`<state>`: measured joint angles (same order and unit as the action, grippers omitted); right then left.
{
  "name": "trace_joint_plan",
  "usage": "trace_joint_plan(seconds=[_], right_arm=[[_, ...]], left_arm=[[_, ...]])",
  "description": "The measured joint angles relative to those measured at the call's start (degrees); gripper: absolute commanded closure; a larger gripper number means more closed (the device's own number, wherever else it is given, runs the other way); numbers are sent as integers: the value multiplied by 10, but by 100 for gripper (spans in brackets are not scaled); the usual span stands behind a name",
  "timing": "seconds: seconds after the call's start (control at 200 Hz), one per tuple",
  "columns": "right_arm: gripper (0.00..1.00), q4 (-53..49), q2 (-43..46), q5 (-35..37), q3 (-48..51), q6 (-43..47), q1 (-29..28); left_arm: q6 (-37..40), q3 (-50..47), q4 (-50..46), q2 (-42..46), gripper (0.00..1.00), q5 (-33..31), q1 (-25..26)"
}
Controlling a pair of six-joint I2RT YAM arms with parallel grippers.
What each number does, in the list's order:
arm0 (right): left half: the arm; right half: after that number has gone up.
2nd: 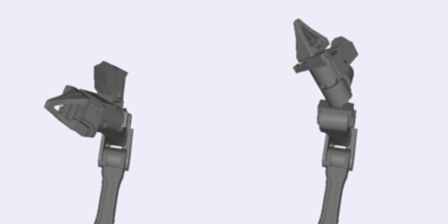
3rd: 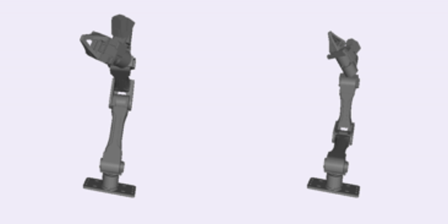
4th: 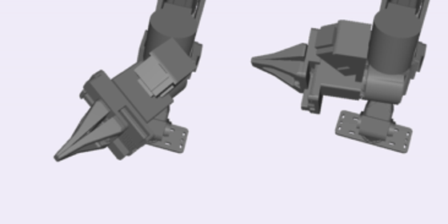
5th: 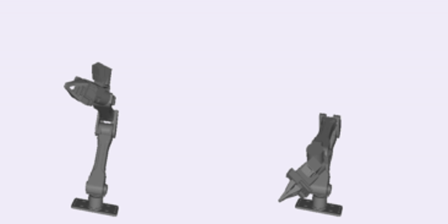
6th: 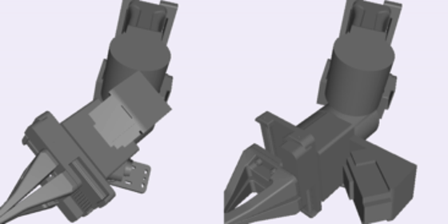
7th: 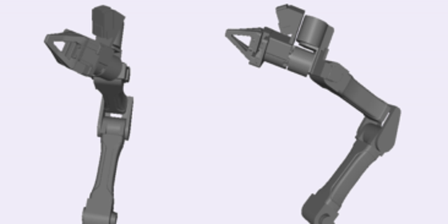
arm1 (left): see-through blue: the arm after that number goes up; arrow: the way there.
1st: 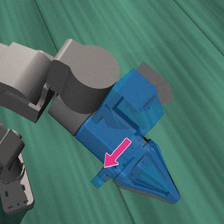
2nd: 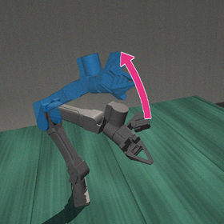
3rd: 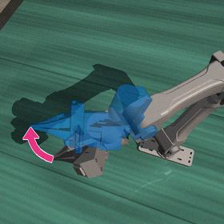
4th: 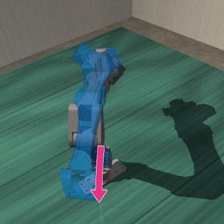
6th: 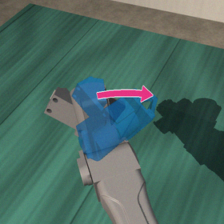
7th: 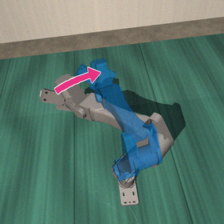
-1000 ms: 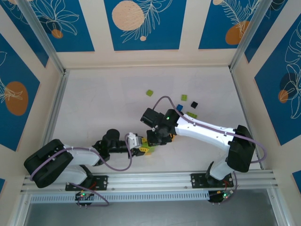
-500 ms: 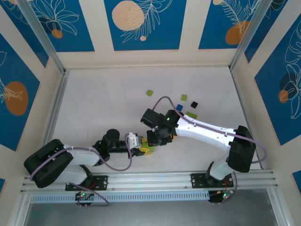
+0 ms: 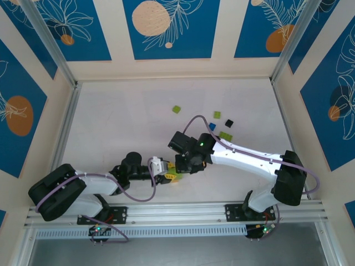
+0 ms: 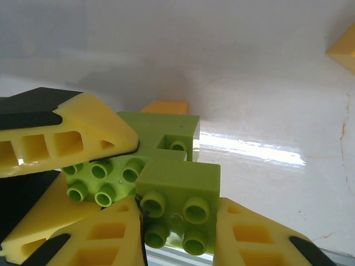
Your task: Assemble a carrot with lego
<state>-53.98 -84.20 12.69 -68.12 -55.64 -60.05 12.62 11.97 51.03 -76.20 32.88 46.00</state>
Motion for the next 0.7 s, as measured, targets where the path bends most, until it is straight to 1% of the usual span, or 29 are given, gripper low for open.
trace_joint_plan(seconds=[0.355,0.445,0.5,0.7], right_arm=[[73,-7,-7,2,-9,2,0],[68,-11,-10,3,-13,5,-2],[63,-11,-12,6,-13,7,-3],[50,-24,-16,18,-21,18,-5]], left_arm=[[0,0,0,0,75,-2,0],[0,0,0,0,75,-2,0],[0,0,0,0,75,-2,0],[0,0,0,0,75,-3,0]])
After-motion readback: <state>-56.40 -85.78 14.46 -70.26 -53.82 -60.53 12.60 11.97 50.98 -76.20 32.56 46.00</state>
